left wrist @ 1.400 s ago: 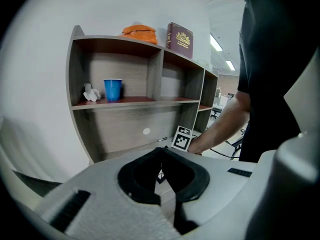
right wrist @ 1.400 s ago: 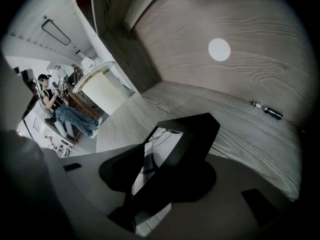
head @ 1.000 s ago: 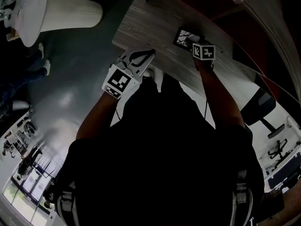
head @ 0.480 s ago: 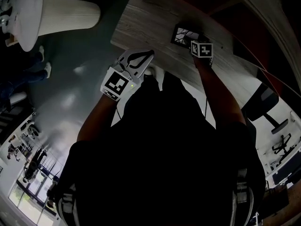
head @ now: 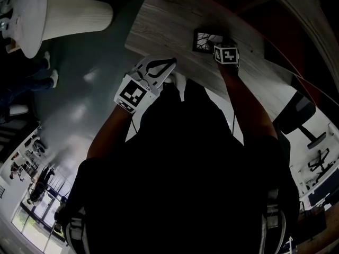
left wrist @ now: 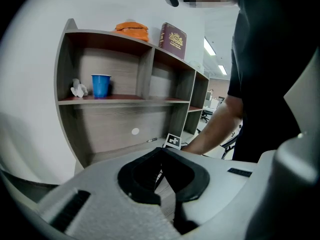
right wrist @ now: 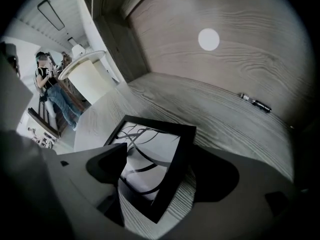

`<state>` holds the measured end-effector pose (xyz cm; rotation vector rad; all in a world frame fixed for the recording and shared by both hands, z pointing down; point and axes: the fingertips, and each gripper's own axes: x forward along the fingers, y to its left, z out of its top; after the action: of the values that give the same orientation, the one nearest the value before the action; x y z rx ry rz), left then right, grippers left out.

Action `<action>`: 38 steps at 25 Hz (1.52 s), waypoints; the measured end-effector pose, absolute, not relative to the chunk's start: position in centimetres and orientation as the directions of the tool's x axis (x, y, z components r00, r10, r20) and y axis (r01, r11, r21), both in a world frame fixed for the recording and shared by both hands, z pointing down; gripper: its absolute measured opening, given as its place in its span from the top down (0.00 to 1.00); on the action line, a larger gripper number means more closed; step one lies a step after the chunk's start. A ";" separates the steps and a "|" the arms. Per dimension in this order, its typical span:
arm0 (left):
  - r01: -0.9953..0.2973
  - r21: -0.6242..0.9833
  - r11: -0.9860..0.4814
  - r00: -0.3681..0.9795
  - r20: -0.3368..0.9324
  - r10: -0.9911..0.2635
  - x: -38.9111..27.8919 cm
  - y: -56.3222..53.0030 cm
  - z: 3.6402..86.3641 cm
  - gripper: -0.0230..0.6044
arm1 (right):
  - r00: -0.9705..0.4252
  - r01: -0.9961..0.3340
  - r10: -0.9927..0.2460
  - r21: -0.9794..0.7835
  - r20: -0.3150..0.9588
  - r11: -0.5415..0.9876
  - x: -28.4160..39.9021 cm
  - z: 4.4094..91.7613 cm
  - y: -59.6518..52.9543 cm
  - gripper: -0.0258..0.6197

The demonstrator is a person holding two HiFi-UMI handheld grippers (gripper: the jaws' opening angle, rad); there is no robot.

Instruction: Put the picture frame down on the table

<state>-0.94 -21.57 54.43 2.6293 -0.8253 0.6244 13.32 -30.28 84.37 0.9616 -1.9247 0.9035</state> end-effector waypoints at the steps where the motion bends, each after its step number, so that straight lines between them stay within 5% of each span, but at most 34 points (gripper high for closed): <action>1: -0.599 0.165 -0.783 0.739 0.491 -0.461 -1.0 -21.6 54.4 0.94 | -0.398 -0.855 -0.297 -0.233 0.868 0.464 13.3 84.4 -30.3 0.36; 38: -0.587 0.146 -0.796 0.740 0.495 -0.455 -2.6 -21.3 53.7 0.94 | -0.375 -0.830 -0.336 -0.152 0.864 0.537 12.6 81.6 -30.5 0.36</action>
<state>-2.64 -21.26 53.66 2.6490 -0.8134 0.6431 12.59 -30.48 81.55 0.9479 -1.9451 0.7524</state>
